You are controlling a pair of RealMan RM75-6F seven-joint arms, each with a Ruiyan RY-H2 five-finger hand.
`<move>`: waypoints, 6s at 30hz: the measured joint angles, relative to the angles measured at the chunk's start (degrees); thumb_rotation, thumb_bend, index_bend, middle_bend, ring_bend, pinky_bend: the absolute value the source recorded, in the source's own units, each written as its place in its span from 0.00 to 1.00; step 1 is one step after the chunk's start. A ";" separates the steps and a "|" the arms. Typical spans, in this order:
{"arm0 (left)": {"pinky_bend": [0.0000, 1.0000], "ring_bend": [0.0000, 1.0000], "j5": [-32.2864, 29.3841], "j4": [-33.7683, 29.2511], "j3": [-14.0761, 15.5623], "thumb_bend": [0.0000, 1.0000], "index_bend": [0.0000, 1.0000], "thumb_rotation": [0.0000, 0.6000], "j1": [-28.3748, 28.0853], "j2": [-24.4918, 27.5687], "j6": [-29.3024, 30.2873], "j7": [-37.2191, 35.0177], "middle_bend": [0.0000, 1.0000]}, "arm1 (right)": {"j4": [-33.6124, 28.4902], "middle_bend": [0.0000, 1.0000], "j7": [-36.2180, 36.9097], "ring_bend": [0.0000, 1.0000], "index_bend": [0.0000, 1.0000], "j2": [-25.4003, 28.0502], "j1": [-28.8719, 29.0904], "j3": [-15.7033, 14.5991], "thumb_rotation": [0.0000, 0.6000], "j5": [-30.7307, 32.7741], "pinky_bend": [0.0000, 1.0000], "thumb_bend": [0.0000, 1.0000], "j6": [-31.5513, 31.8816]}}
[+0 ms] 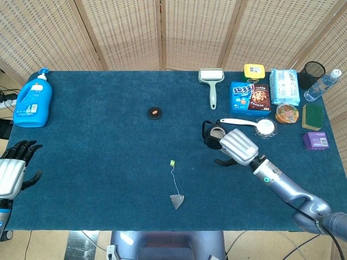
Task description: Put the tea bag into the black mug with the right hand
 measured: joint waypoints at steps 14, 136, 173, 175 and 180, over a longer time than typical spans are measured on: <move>0.24 0.13 -1.47 1.58 -1.07 0.32 0.21 1.00 -2.10 -0.14 -1.94 -0.64 0.18 | 5.13 1.00 1.88 1.00 0.44 -6.86 12.01 0.16 1.00 2.43 1.00 0.42 -10.90; 0.23 0.13 -1.36 5.81 0.68 0.31 0.21 1.00 -1.14 0.06 -0.17 -7.29 0.18 | 19.57 1.00 -12.78 1.00 0.46 -25.27 25.36 -5.66 1.00 14.75 1.00 0.42 -25.42; 0.23 0.13 -1.11 6.87 0.74 0.31 0.21 1.00 -0.83 -0.07 0.25 -8.30 0.18 | 20.26 1.00 -14.79 1.00 0.54 -26.61 25.69 -4.69 1.00 16.74 1.00 0.58 -26.55; 0.23 0.13 -1.08 6.87 0.76 0.31 0.21 1.00 -0.83 -0.07 0.25 -8.31 0.18 | 20.05 1.00 -14.90 1.00 0.54 -26.51 25.66 -4.66 1.00 16.84 1.00 0.60 -26.60; 0.23 0.13 -0.98 6.87 0.76 0.31 0.21 1.00 -0.81 -0.08 0.34 -8.31 0.18 | 19.76 1.00 -15.38 1.00 0.56 -26.46 25.44 -4.73 1.00 17.10 1.00 0.64 -26.62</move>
